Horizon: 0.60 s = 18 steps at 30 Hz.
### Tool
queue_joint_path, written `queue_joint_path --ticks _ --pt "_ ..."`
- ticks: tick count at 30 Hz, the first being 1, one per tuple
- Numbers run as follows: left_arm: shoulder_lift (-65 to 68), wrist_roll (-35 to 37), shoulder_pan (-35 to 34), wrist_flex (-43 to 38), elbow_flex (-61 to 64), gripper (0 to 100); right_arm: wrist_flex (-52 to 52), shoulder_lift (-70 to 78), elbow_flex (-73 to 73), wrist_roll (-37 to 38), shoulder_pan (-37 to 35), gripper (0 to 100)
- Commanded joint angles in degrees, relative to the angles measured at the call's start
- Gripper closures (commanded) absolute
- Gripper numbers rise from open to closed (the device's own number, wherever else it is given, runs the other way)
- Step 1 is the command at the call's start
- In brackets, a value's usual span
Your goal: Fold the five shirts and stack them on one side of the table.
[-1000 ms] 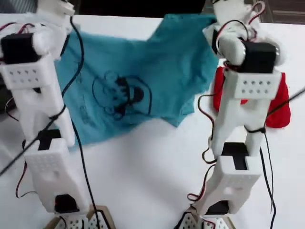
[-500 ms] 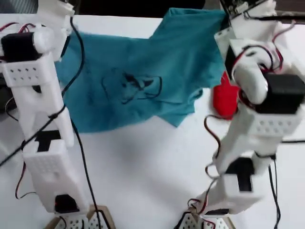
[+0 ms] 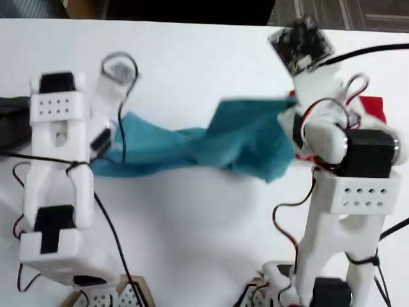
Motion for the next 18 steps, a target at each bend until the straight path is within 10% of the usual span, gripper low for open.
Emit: queue_joint_path --ticks 1,10,18 --pt "-3.52 -4.40 -0.53 0.97 8.48 97 -2.42 -5.23 14.51 0.26 0.57 97.6" --pt "-3.96 -14.95 -4.40 1.05 5.67 97 -12.88 -16.22 41.93 0.35 1.01 97.6" --pt "-3.87 -9.93 -6.86 1.05 -13.49 80 -23.43 -19.82 57.76 0.35 4.88 97.6"
